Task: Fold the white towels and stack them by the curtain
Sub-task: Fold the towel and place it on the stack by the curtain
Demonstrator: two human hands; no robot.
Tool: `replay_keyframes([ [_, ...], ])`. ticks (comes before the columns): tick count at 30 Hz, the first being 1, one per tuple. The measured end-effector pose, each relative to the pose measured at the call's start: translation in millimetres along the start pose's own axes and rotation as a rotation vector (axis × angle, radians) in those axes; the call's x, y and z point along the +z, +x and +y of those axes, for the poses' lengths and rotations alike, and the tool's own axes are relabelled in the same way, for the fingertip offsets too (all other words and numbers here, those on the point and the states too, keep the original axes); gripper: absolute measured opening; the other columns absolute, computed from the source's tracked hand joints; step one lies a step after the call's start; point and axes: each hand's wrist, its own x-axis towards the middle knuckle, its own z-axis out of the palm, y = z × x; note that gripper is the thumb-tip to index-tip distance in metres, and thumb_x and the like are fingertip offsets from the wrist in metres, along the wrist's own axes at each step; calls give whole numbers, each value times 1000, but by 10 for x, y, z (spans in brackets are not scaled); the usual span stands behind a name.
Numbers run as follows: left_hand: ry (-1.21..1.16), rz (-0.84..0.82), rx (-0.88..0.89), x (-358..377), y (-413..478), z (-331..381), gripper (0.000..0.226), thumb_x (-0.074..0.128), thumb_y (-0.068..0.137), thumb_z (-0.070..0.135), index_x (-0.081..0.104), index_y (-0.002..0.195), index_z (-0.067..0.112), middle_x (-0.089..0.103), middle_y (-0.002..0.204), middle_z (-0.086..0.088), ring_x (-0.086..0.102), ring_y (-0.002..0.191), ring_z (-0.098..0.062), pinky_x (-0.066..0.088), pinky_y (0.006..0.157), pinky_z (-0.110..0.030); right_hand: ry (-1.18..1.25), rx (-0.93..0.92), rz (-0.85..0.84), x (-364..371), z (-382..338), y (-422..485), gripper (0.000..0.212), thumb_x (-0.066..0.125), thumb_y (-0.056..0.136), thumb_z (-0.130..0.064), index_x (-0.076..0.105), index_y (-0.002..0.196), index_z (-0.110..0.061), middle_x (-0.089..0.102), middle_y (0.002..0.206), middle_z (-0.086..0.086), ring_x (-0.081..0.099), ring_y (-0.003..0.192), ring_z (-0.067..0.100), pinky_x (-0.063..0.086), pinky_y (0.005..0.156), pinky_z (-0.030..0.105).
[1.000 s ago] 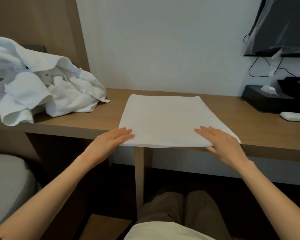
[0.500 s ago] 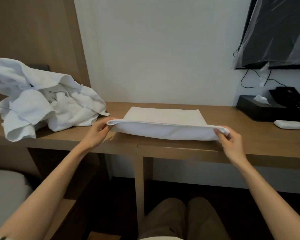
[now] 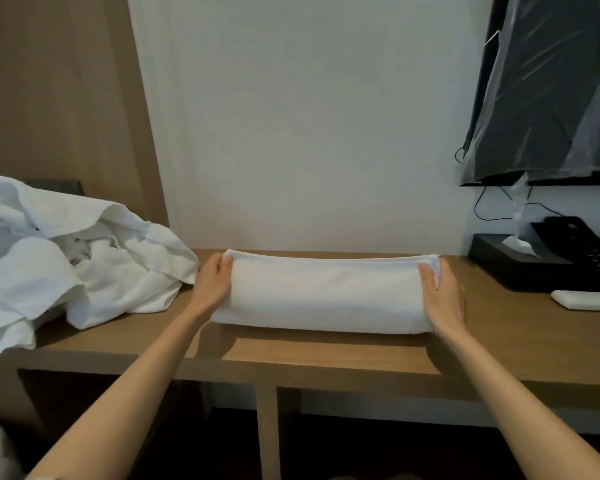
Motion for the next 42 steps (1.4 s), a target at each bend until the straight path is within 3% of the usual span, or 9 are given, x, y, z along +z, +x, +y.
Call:
replay_keyframes([
  [4, 105, 5, -34, 199, 396, -53, 35, 34, 103, 30, 57, 114, 5, 53, 103, -3, 47, 94, -18, 32, 80, -30, -47, 52, -58, 163, 20, 370, 21, 41, 100, -31, 52, 94, -14, 57, 94, 5, 54, 94, 28, 35, 73, 32],
  [8, 183, -33, -136, 380, 795, -252, 35, 35, 102, 26, 62, 102, 2, 61, 102, -14, 56, 98, -32, 35, 76, -32, -116, 104, -196, 383, 83, 752, 37, 39, 101, -27, 53, 126, -3, 56, 128, 17, 48, 122, 36, 37, 94, 37],
  [10, 189, -62, -178, 476, 922, -336, 36, 36, 101, 23, 59, 80, 5, 59, 82, -10, 56, 86, -31, 34, 67, -33, -150, 164, -268, 486, 175, 912, 39, 38, 101, -25, 51, 128, 0, 54, 131, 20, 47, 123, 37, 37, 98, 38],
  [16, 241, -142, -302, 728, 989, -589, 44, 41, 98, 23, 36, 55, 16, 39, 54, 0, 34, 52, -17, 22, 50, -30, -167, 351, -369, 748, 518, 1030, 28, 41, 98, -23, 62, 97, -4, 62, 88, 12, 56, 78, 26, 39, 67, 31],
  [20, 371, -133, -272, 792, 994, -659, 42, 42, 99, 27, 42, 58, 16, 43, 54, 0, 36, 51, -16, 23, 50, -28, -298, 352, -324, 822, 650, 1048, 34, 46, 94, -22, 44, 61, -16, 47, 62, 0, 41, 55, 15, 27, 49, 27],
  [24, 533, -169, -215, 811, 1072, -631, 29, 35, 100, 32, 57, 91, 15, 59, 86, -3, 54, 80, -22, 37, 68, -29, -417, 277, -330, 844, 652, 1067, 20, 45, 96, -26, 55, 91, -9, 58, 91, 9, 54, 81, 27, 36, 63, 30],
  [29, 597, -205, -172, 837, 1207, -618, 32, 30, 101, 34, 51, 91, 12, 58, 94, -7, 57, 97, -31, 39, 77, -34, -579, 232, -359, 916, 616, 1135, 34, 35, 101, -31, 46, 124, -9, 57, 119, 18, 52, 110, 38, 36, 78, 37],
  [35, 678, -235, -177, 921, 1254, -644, 27, 32, 101, 33, 48, 87, 16, 62, 99, -9, 55, 92, -27, 39, 74, -32, -697, 275, -417, 1034, 546, 1221, 32, 35, 100, -25, 47, 123, -5, 51, 126, 22, 47, 116, 41, 41, 88, 40],
  [42, 678, -195, -227, 923, 1251, -668, 33, 39, 98, 40, 56, 97, 12, 63, 102, -10, 58, 96, -29, 48, 81, -36, -584, 270, -327, 1024, 601, 1133, 27, 47, 96, -24, 39, 118, -10, 57, 112, 17, 55, 100, 37, 46, 78, 38],
])
